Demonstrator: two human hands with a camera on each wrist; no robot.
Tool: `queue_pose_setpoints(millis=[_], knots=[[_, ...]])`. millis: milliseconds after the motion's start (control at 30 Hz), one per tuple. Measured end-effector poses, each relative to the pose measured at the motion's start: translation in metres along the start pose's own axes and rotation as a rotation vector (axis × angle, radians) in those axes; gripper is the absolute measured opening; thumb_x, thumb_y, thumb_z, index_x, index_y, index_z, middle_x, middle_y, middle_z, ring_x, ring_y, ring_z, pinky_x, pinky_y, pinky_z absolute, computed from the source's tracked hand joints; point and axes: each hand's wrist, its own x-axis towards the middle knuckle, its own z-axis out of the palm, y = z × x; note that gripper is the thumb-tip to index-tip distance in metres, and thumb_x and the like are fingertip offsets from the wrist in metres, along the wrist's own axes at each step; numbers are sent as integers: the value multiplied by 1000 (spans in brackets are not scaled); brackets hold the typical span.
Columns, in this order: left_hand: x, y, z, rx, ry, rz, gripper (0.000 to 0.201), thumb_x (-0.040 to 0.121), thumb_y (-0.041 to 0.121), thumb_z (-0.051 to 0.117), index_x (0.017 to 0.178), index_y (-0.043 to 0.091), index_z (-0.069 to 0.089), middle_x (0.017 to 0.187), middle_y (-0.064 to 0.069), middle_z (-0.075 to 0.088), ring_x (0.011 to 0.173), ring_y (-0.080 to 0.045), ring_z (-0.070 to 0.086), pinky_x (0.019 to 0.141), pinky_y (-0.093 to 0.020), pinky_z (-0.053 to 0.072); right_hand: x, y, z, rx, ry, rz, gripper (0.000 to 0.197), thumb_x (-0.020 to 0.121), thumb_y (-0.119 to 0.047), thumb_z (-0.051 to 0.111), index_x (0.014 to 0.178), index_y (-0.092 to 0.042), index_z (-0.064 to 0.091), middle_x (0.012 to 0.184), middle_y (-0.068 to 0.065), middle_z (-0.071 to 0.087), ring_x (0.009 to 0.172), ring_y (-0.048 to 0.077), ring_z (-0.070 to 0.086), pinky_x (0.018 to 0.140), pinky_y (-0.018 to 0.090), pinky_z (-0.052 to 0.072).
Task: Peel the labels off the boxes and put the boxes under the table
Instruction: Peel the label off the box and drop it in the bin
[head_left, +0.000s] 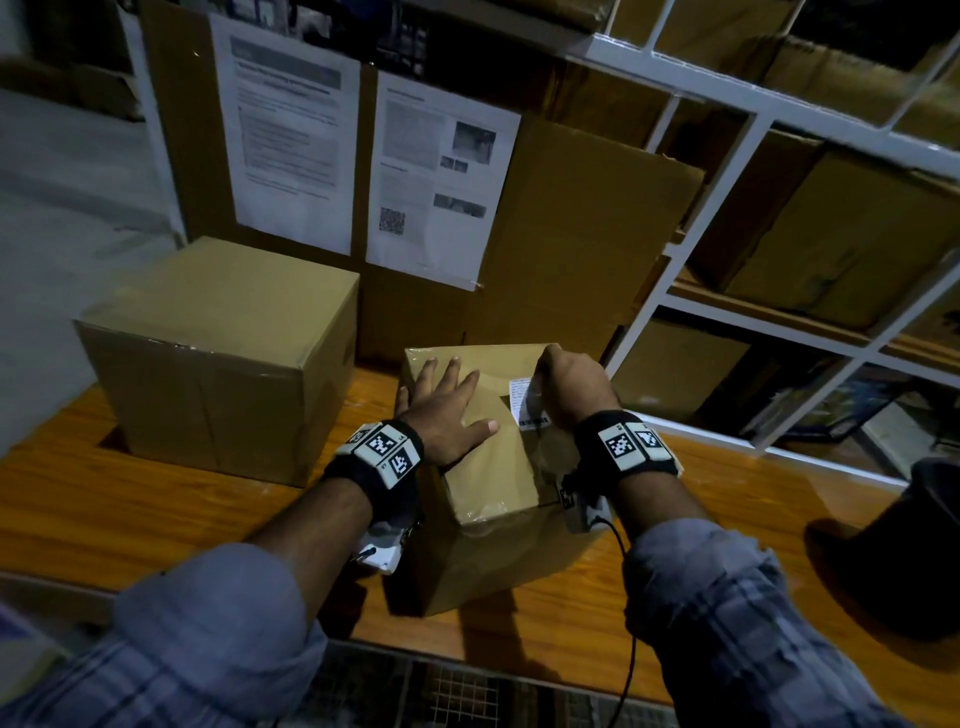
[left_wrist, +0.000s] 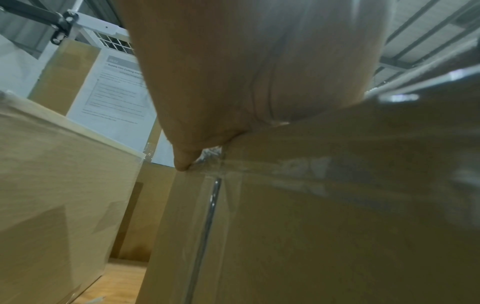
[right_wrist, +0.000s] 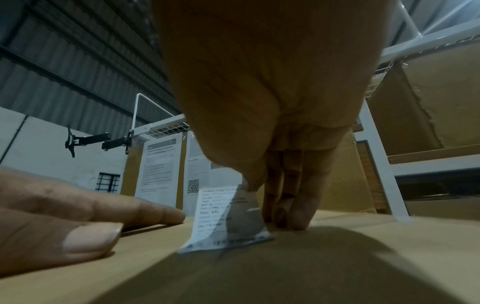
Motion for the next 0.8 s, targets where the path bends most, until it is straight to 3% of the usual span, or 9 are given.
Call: queue_pose_setpoints(millis=[133,267,500,800], knots=[[-1,-1,0,-2,9,12,85,100,66,43,166,33,1,172,3,-21,156,-28,-25,123,-62,-4,-3,1,-1,1,-3,-13,17,101,-13,56,118,-9,56,106,15,69,84,29,56,75,38,49],[-1,0,0,-3,8,7,85,100,66,44,166,33,1,172,4,-21,156,-28,-25,124,-62,-3,-3,1,-1,-1,-26,-18,22,98,-14,62,118,-9,54,108,17,70,94,35,64,80,42,53],[-1,1,0,3,14,3,85,100,66,43,166,33,1,172,3,-20,156,-29,-24,124,-62,-3,-4,1,0,-25,-4,-17,19,101,-12,60,118,-7,53,109,17,70,95,34,65,82,43,53],[0,0,1,5,12,4,85,100,67,44,166,33,1,172,2,-20,156,-29,-24,125,-63,-2,-5,3,2,32,18,11,18,103,-16,58,119,-9,52,107,15,70,84,26,55,77,39,50]])
